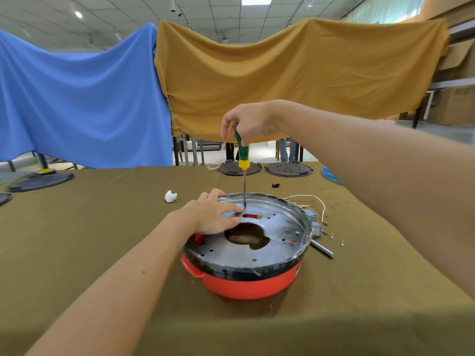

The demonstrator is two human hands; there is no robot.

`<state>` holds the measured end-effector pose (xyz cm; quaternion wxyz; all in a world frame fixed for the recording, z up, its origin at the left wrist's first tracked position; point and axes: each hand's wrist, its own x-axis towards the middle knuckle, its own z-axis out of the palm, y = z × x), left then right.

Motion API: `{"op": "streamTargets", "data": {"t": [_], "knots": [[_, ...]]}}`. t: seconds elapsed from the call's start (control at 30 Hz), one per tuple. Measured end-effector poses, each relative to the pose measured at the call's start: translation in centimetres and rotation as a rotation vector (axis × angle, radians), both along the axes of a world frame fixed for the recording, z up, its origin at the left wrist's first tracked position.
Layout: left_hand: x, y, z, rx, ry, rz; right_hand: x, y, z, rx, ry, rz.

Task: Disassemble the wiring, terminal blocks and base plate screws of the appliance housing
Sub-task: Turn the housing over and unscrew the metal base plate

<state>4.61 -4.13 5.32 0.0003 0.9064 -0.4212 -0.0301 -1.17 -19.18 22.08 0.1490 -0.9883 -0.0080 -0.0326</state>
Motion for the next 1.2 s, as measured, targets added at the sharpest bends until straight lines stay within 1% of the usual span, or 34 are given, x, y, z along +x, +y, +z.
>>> {"op": "streamTargets", "data": {"t": [0.07, 0.1, 0.17, 0.2, 0.23, 0.27, 0.33, 0.37, 0.43, 0.47, 0.5, 0.53, 0.57, 0.6, 0.67, 0.7, 0.73, 0.77, 0.83, 0.87, 0.97, 1.0, 1.03, 1.1, 1.13, 1.2], "knots": [[0.0, 0.0, 0.0, 0.007, -0.002, -0.005, 0.4, 0.3, -0.2, -0.079, 0.016, -0.096], [-0.1, -0.1, 0.0, 0.007, -0.001, -0.007, 0.6, 0.5, -0.4, -0.226, 0.02, -0.167], [-0.1, 0.0, 0.1, 0.012, -0.001, -0.01, 0.6, 1.2, -0.9, -0.674, -0.031, -0.31], [-0.1, 0.0, 0.1, 0.013, 0.0, -0.009, 0.8, 1.6, -1.1, -0.816, -0.086, -0.31], [0.0, 0.0, 0.2, 0.011, 0.0, -0.008, 1.0, 1.7, -1.2, -0.848, -0.103, -0.295], [0.0, 0.0, 0.3, 0.008, 0.0, -0.006, 1.2, 1.7, -1.0, -0.823, -0.103, -0.259], [-0.1, 0.0, 0.1, 0.005, -0.002, -0.001, 1.2, 1.6, -0.3, -0.692, -0.019, -0.167], [-0.1, 0.0, 0.1, 0.006, -0.005, 0.001, 1.1, 1.6, 0.1, -0.572, 0.013, -0.123], [-0.2, 0.0, 0.0, 0.007, -0.007, 0.004, 0.1, 2.0, 0.6, -0.24, 0.04, -0.053], [-0.1, 0.0, 0.0, 0.006, -0.005, 0.006, -0.2, 2.2, 0.6, -0.112, 0.042, -0.039], [-0.1, 0.0, 0.0, 0.004, -0.002, 0.006, -0.4, 2.2, 0.5, -0.056, 0.043, -0.043], [-0.1, 0.0, 0.0, 0.0, 0.0, 0.005, -0.4, 2.2, 0.3, -0.05, 0.039, -0.056], [0.0, 0.0, 0.0, -0.001, 0.001, 0.004, -0.4, 2.1, 0.2, -0.089, 0.045, -0.098], [-0.1, 0.0, 0.0, 0.0, 0.0, 0.002, -0.5, 2.0, 0.1, -0.181, 0.057, -0.152], [-0.1, 0.0, 0.0, 0.001, -0.003, -0.001, -0.8, 2.0, -0.5, -0.551, 0.047, -0.301], [-0.1, 0.1, 0.0, 0.002, -0.004, -0.002, -0.8, 1.8, -0.7, -0.708, -0.004, -0.341], [-0.1, 0.1, 0.0, 0.005, -0.005, -0.003, -0.8, 1.7, -0.9, -0.77, -0.046, -0.341], [-0.1, 0.1, 0.0, 0.007, -0.005, -0.002, -0.7, 1.5, -0.9, -0.749, -0.068, -0.304], [-0.1, 0.0, 0.0, 0.008, -0.002, 0.001, -0.6, 1.3, -0.4, -0.631, -0.029, -0.187], [-0.1, 0.0, 0.0, 0.006, 0.0, 0.003, -0.5, 1.2, -0.1, -0.524, -0.01, -0.138], [0.0, 0.0, -0.1, -0.006, 0.007, 0.01, -0.9, 1.8, 0.1, -0.028, 0.043, -0.021], [0.0, 0.0, -0.1, -0.007, 0.007, 0.01, -0.9, 2.0, -0.1, 0.041, 0.058, -0.008], [0.0, 0.0, -0.1, -0.007, 0.007, 0.009, -0.6, 2.1, -0.3, 0.058, 0.049, -0.016], [-0.1, 0.0, -0.1, -0.008, 0.006, 0.007, -0.3, 2.9, -0.4, -0.038, 0.043, -0.069], [-0.1, 0.1, -0.2, -0.009, 0.005, 0.008, -0.2, 3.2, -0.3, -0.161, 0.049, -0.138], [-0.1, 0.1, -0.2, -0.015, 0.002, 0.01, -0.3, 3.8, -0.4, -0.499, -0.007, -0.292]]}}
